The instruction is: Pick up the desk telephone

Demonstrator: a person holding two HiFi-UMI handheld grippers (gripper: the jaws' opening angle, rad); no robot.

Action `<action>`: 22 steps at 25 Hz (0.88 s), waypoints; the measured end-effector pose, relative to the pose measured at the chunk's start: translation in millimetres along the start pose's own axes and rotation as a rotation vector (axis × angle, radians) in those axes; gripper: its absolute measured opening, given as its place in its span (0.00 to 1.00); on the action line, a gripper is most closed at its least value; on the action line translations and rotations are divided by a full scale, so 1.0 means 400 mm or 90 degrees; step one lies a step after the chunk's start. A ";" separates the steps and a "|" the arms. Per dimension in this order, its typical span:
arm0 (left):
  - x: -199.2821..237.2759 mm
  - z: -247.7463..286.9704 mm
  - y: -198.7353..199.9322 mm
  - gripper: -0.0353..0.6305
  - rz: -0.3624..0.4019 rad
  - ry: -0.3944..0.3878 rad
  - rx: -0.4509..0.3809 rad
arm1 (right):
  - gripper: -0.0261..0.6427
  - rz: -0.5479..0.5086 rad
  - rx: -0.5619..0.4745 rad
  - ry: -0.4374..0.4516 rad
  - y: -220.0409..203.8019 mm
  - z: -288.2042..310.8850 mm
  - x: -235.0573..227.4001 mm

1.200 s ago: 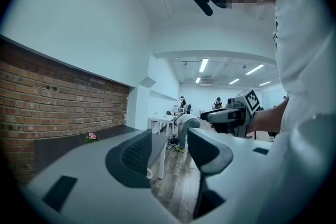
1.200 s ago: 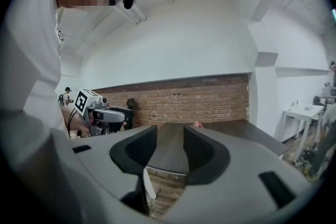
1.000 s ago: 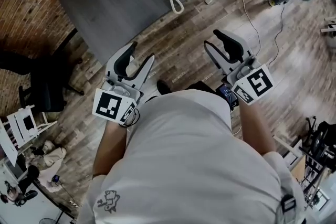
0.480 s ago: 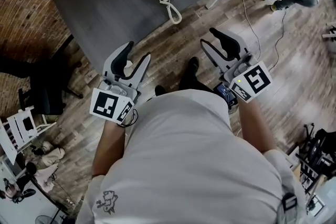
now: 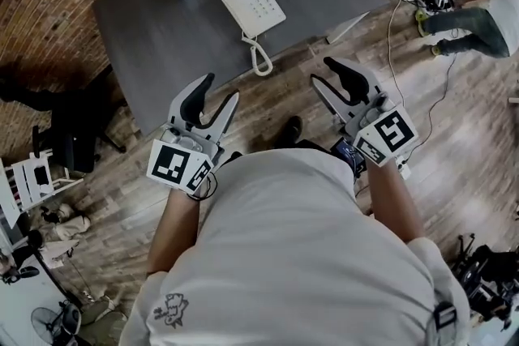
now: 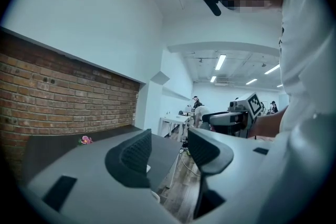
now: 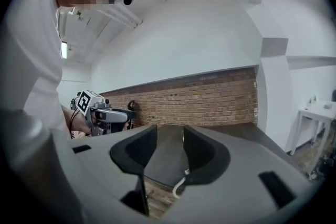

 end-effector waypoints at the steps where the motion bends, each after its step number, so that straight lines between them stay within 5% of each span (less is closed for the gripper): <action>1: -0.006 0.027 -0.002 0.40 -0.001 0.004 0.001 | 0.28 0.001 0.000 0.004 -0.009 -0.007 -0.025; 11: -0.079 0.211 -0.023 0.40 -0.009 0.013 0.013 | 0.28 0.033 -0.006 0.005 -0.074 -0.089 -0.188; 22: -0.001 0.299 -0.014 0.41 -0.019 0.005 0.009 | 0.29 0.027 0.003 0.010 -0.067 -0.027 -0.245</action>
Point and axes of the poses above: the fingertips, and each gripper's own axes: z forward along the fingers, x to its left, y out of its top, the point moved 4 cm from there along -z, backward along the fingers, and after that the axes turned 11 degrees about -z, right-handed, at the moved point
